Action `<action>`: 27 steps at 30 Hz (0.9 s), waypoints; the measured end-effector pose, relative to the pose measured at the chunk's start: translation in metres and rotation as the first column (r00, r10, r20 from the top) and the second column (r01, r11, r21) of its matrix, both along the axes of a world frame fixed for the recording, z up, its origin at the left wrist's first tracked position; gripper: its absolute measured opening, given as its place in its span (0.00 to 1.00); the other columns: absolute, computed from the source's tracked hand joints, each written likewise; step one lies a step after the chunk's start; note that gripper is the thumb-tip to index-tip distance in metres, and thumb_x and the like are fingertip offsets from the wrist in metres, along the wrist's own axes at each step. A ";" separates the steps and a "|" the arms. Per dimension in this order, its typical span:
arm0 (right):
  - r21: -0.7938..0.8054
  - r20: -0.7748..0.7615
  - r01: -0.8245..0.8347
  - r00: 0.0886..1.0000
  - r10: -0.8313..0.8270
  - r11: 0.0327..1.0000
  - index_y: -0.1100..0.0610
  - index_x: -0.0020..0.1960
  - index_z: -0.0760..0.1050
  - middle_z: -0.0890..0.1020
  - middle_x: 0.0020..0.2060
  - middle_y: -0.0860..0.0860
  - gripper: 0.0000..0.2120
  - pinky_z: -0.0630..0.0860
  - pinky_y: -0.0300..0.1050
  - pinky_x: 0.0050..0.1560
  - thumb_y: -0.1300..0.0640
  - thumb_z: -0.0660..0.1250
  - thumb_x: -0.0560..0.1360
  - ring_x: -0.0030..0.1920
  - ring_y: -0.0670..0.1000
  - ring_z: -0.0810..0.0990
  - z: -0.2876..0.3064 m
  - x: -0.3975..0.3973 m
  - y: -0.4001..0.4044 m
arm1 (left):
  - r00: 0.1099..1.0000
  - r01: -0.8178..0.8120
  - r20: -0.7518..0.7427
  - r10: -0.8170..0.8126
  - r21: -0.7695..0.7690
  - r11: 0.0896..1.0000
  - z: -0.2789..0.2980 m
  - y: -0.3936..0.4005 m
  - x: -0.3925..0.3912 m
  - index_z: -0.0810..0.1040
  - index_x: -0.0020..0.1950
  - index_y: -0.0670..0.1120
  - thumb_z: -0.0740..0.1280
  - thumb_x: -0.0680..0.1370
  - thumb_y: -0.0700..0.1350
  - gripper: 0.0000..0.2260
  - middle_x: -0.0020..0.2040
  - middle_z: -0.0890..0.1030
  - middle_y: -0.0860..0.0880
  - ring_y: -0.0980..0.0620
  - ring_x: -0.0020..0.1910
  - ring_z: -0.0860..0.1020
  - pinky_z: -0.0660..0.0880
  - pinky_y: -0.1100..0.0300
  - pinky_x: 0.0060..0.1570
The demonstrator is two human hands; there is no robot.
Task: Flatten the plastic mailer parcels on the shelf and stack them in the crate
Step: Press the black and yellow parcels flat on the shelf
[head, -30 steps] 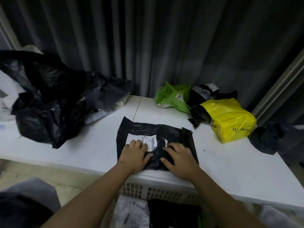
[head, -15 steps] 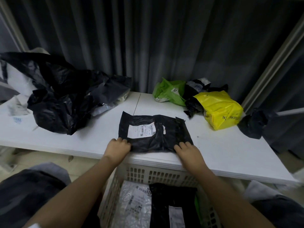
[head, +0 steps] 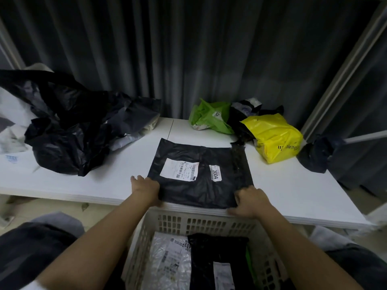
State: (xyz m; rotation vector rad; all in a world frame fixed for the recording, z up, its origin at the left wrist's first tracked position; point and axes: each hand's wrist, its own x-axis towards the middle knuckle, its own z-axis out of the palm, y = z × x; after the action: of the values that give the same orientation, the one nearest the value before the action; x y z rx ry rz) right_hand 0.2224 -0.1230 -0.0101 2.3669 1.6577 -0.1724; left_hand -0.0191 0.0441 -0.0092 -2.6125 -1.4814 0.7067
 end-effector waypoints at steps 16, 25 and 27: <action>0.307 -0.672 0.758 0.601 -0.433 0.576 0.61 0.74 0.57 0.69 0.68 0.65 0.23 0.63 0.57 0.66 0.54 0.56 0.82 0.68 0.66 0.66 -0.037 0.093 0.128 | 0.516 -0.349 0.779 0.356 -0.188 0.918 -0.017 0.123 0.094 0.65 0.68 0.39 0.58 0.82 0.49 0.19 0.63 0.72 0.37 0.36 0.62 0.71 0.69 0.46 0.56; 0.362 -0.839 0.878 0.453 -0.300 0.313 0.64 0.56 0.73 0.79 0.54 0.63 0.10 0.72 0.53 0.60 0.65 0.65 0.75 0.57 0.63 0.77 -0.051 0.118 0.129 | 0.266 -0.478 0.887 0.378 -0.219 0.850 -0.028 0.165 0.085 0.79 0.54 0.40 0.59 0.78 0.33 0.11 0.57 0.80 0.41 0.41 0.58 0.76 0.68 0.56 0.54; 0.336 -0.848 0.887 0.432 -0.308 0.318 0.63 0.59 0.71 0.78 0.56 0.63 0.12 0.71 0.53 0.61 0.63 0.64 0.76 0.59 0.63 0.76 -0.051 0.117 0.127 | 0.282 -0.460 0.891 0.356 -0.200 0.865 -0.027 0.165 0.086 0.79 0.56 0.41 0.59 0.79 0.35 0.11 0.58 0.79 0.41 0.41 0.59 0.75 0.68 0.57 0.53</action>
State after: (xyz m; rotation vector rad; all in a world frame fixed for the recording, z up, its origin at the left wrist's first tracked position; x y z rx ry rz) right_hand 0.3395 0.0042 -0.0608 4.0065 0.7233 -0.6299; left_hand 0.0668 0.2094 -0.0360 -2.5607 -2.3685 -1.1028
